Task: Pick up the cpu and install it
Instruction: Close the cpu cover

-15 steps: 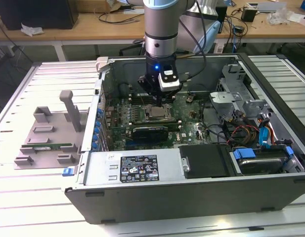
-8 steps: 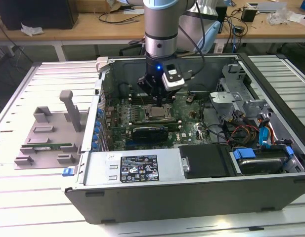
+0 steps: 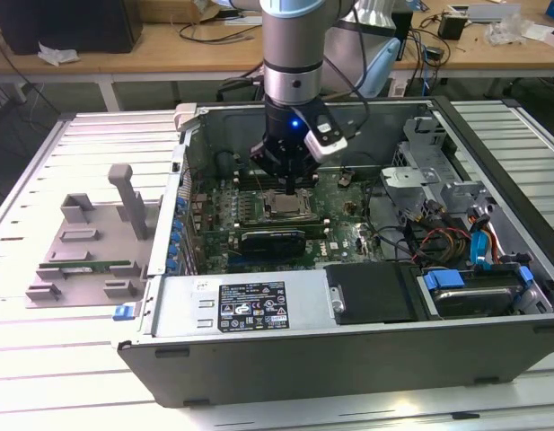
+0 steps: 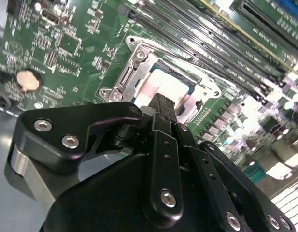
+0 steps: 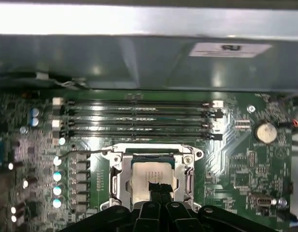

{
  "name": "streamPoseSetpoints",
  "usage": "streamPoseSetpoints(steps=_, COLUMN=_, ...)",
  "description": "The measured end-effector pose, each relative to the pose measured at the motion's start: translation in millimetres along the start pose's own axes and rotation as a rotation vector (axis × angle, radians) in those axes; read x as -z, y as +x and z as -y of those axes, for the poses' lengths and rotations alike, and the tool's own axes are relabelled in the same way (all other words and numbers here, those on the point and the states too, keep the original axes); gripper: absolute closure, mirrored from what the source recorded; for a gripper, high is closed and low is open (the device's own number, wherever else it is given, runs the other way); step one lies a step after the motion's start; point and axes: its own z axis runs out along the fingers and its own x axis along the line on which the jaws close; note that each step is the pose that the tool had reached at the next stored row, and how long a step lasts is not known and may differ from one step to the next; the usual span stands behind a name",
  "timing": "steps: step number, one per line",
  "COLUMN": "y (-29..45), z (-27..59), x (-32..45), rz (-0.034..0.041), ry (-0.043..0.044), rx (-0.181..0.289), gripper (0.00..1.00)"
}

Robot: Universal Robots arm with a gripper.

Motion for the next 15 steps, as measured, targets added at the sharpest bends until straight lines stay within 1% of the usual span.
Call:
streamPoseSetpoints(steps=2, y=0.0, z=-0.1, x=-0.2, rz=-0.0006, ry=0.0021, rx=0.037, gripper=0.89)
streamPoseSetpoints(steps=4, y=0.0, z=0.0, x=-0.2, rz=-0.0034, ry=0.0083, rx=0.063, gripper=0.89)
streamPoseSetpoints(steps=6, y=0.0, z=0.0, x=0.0, rz=-0.0044, ry=0.0095, rx=0.074, gripper=0.89)
streamPoseSetpoints(steps=9, y=0.1, z=0.0, x=-0.2, rz=-0.0043, ry=0.0091, rx=0.075, gripper=0.89)
streamPoseSetpoints(steps=12, y=2.7, z=0.4, x=-1.0, rz=-0.0021, ry=-0.0015, rx=0.074, gripper=0.89)
streamPoseSetpoints(steps=14, y=3.7, z=1.0, x=-1.7, rz=-0.0016, ry=-0.0061, rx=0.075, gripper=0.89)
streamPoseSetpoints(steps=15, y=4.2, z=2.1, x=-3.7, rz=-0.0012, ry=-0.0100, rx=0.074, gripper=0.89)
